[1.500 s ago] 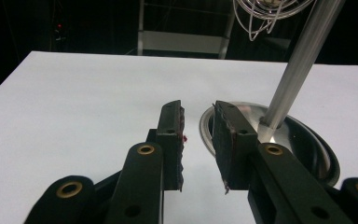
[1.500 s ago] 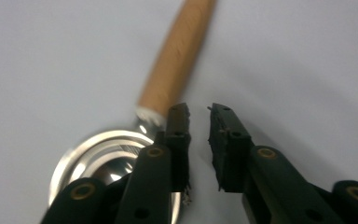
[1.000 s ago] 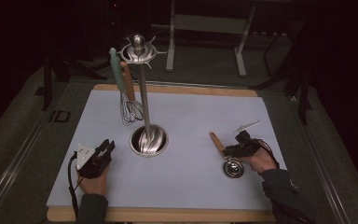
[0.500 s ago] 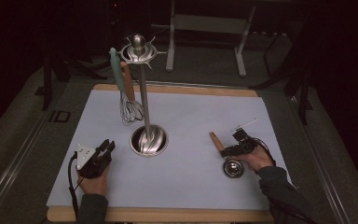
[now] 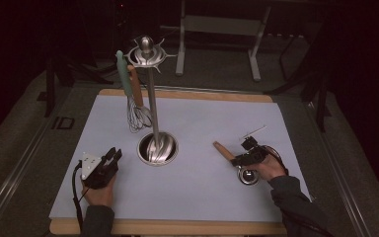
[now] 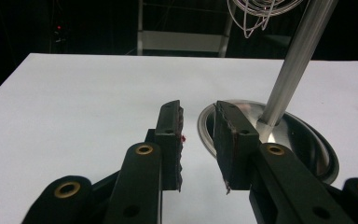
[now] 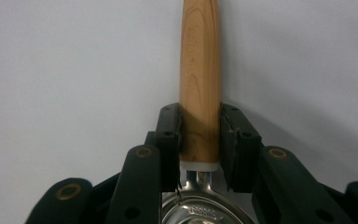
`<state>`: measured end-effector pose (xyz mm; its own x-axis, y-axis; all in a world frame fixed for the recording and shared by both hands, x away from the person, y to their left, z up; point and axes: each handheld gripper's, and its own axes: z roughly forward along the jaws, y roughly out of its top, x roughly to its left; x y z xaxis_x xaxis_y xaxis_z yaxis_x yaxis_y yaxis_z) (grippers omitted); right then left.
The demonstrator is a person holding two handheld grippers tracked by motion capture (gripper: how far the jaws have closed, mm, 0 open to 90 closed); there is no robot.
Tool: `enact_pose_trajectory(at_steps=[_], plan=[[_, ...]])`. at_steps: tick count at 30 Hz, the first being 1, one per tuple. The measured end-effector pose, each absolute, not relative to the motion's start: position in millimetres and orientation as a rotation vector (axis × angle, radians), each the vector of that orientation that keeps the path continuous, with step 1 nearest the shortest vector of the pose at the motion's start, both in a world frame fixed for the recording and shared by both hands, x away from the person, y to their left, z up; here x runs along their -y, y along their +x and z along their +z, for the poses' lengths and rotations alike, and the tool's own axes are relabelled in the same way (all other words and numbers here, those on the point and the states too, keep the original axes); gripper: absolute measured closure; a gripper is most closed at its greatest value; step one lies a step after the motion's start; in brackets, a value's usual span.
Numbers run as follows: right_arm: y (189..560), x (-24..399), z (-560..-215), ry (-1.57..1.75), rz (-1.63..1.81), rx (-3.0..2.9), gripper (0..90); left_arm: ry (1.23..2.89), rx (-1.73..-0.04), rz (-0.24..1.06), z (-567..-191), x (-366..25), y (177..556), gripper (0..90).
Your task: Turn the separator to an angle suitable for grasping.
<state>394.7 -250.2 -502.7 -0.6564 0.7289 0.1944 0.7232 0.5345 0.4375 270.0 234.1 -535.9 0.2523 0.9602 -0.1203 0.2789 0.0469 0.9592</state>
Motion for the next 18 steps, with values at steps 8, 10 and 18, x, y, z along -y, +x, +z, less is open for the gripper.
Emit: enact_pose_trajectory(at_steps=[8, 10, 18], plan=[[394, 248, -496, 1.272, 0.799, -2.725, 70.9, 1.454, -1.233, 0.804, -536, -234, 270, 72.0], [394, 248, -495, 1.265, 0.806, -2.719, 71.0, 1.454, -1.233, 0.804, -536, -234, 270, 71.9], [392, 246, -490, 1.240, 0.823, -2.704, 71.0, 1.457, -1.233, 0.806, -536, -233, 270, 71.9]])
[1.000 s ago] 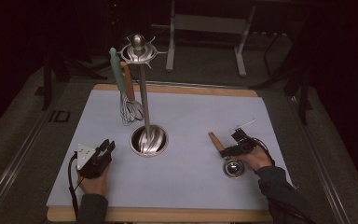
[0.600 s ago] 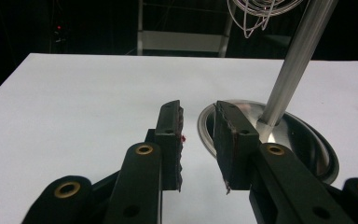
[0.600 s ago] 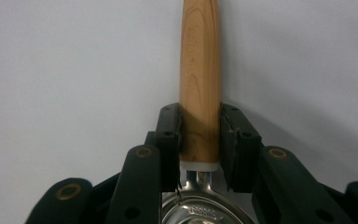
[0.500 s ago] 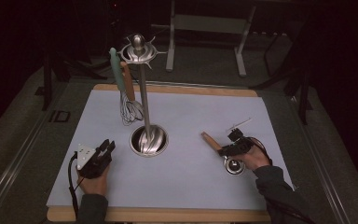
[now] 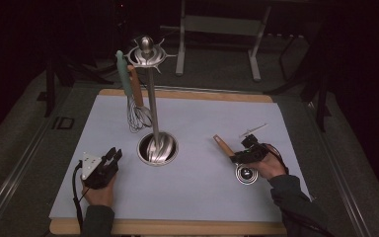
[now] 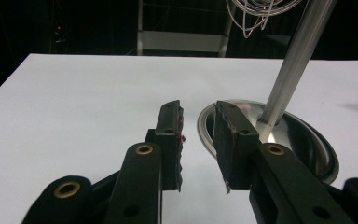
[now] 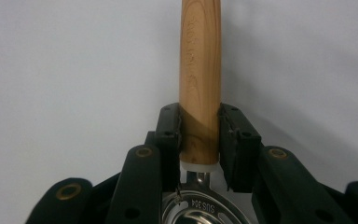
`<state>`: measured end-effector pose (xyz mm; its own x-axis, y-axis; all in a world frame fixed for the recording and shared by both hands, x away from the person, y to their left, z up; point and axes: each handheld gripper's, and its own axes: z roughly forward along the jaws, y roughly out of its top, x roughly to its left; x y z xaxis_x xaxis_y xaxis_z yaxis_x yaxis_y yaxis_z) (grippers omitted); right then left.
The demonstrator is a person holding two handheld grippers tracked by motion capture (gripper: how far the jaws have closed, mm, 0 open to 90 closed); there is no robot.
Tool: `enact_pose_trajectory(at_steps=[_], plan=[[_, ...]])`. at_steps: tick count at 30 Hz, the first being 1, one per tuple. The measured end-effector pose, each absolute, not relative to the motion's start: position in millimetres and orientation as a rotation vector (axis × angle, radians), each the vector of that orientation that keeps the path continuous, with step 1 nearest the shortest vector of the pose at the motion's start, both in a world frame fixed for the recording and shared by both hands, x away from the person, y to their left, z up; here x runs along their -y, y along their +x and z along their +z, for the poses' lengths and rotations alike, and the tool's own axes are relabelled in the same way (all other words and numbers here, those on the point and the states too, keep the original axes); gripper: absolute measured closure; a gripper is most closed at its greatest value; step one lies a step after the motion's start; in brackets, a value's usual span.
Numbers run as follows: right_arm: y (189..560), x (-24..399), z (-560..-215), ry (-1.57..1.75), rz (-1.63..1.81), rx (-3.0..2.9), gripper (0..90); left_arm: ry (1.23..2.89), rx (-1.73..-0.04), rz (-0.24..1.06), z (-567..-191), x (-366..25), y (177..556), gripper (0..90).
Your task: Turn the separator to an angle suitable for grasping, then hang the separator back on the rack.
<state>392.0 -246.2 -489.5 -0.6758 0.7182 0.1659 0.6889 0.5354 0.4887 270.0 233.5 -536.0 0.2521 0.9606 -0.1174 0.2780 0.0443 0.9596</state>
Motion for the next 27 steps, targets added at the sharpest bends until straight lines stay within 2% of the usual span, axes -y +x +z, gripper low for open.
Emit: enact_pose_trajectory(at_steps=[27], plan=[[391.0, 242.8, -480.2, 1.199, 0.871, -2.680, 71.0, 1.461, -1.230, 0.806, -536.0, -232.9, 270.3, 71.8]])
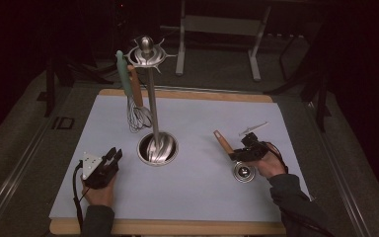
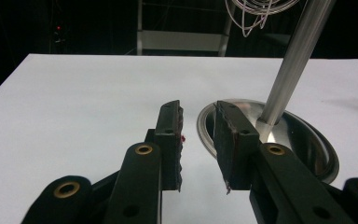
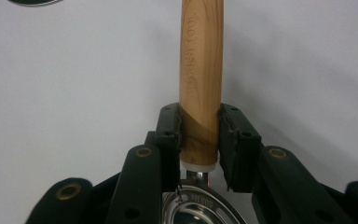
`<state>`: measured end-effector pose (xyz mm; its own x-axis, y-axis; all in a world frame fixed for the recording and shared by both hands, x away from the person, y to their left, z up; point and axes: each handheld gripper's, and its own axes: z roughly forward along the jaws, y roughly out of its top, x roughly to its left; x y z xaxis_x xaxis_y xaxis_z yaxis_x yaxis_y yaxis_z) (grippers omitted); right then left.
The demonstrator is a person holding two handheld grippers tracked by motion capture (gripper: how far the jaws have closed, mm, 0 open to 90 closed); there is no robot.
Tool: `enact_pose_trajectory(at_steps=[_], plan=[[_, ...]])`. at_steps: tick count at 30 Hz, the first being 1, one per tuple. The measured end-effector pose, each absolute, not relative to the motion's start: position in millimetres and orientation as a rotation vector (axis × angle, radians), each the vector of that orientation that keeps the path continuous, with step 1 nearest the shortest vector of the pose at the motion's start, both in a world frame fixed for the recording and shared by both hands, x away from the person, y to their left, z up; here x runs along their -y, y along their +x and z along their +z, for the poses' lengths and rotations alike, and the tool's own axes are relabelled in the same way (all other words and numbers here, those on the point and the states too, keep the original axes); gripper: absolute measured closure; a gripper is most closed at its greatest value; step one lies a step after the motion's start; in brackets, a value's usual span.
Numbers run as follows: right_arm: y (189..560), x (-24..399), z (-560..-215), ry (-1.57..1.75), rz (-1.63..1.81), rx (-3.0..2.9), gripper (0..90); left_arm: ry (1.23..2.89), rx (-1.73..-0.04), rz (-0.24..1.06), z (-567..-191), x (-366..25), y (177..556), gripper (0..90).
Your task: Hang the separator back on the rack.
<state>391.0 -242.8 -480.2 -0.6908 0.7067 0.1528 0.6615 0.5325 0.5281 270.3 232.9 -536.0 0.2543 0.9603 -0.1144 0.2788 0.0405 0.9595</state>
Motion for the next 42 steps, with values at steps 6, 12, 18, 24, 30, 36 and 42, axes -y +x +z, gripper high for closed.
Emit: enact_pose_trajectory(at_steps=[6, 12, 18, 24, 30, 36, 42], plan=[[389, 241, -478, 1.180, 0.883, -2.671, 71.0, 1.460, -1.231, 0.807, -536, -233, 270, 71.8], [389, 239, -475, 1.156, 0.898, -2.665, 71.0, 1.460, -1.232, 0.807, -536, -233, 270, 71.8], [388, 238, -471, 1.135, 0.929, -2.651, 71.0, 1.459, -1.231, 0.807, -536, -233, 270, 71.8], [387, 236, -466, 1.121, 0.955, -2.636, 71.0, 1.460, -1.232, 0.807, -536, -233, 270, 71.8], [385, 233, -462, 1.106, 0.982, -2.625, 71.0, 1.460, -1.232, 0.808, -536, -233, 270, 71.8], [384, 230, -457, 1.081, 0.992, -2.614, 71.0, 1.460, -1.232, 0.808, -536, -233, 270, 71.8], [383, 228, -454, 1.058, 1.021, -2.600, 71.0, 1.461, -1.231, 0.807, -536, -233, 270, 71.8]])
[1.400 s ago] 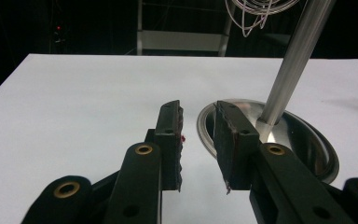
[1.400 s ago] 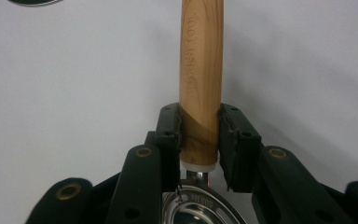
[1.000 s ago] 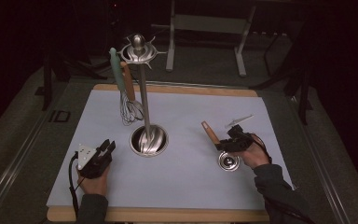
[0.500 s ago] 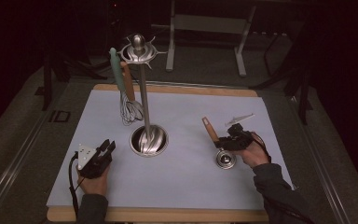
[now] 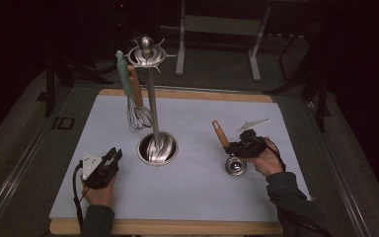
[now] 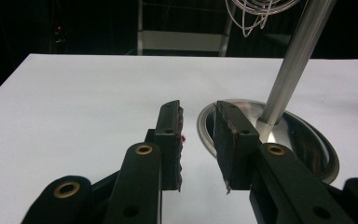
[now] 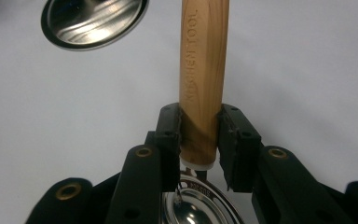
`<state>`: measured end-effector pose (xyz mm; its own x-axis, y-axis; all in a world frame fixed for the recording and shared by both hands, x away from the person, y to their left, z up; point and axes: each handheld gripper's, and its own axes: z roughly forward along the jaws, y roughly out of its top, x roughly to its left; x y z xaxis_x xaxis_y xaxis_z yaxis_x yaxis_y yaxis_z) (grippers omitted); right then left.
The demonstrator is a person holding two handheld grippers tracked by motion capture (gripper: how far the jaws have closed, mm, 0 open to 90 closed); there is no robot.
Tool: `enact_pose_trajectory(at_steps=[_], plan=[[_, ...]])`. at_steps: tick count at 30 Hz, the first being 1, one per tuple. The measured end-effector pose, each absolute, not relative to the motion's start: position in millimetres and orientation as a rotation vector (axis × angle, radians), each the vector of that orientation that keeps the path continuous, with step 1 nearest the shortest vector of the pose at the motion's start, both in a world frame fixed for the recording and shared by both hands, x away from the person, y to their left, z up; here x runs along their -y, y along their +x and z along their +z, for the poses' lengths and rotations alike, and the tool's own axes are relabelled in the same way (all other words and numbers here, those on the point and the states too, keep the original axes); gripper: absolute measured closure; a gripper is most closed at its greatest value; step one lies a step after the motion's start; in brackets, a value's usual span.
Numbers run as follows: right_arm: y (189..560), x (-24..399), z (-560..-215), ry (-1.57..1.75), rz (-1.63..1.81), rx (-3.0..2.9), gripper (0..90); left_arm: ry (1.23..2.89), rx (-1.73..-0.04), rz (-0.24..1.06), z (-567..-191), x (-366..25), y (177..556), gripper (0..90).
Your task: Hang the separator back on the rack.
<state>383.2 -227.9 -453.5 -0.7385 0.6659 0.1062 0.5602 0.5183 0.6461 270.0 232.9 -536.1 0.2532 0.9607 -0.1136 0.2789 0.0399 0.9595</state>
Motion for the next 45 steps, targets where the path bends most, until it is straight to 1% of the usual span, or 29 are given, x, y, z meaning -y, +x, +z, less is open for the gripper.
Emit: enact_pose_trajectory(at_steps=[45], plan=[[383, 203, -413, 0.925, 1.300, -2.481, 71.0, 1.459, -1.233, 0.809, -536, -233, 270, 71.7]])
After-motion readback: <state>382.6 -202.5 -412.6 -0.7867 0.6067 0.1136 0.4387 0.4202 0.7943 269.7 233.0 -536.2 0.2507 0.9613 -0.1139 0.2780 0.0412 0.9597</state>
